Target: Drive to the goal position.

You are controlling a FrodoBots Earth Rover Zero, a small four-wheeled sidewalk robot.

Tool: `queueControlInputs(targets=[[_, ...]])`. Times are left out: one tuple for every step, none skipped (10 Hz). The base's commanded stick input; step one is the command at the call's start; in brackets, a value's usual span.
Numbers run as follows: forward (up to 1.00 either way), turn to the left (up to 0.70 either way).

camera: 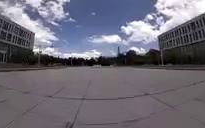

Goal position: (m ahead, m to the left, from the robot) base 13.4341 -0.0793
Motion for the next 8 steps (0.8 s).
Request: queueControlInputs(targets=[[0.7, 0.0], [0.7, 0.0], [0.7, 0.0], [0.7, 0.0], [0.7, 0.0], [0.7, 0.0], [0.7, 0.0], [0.7, 0.0]])
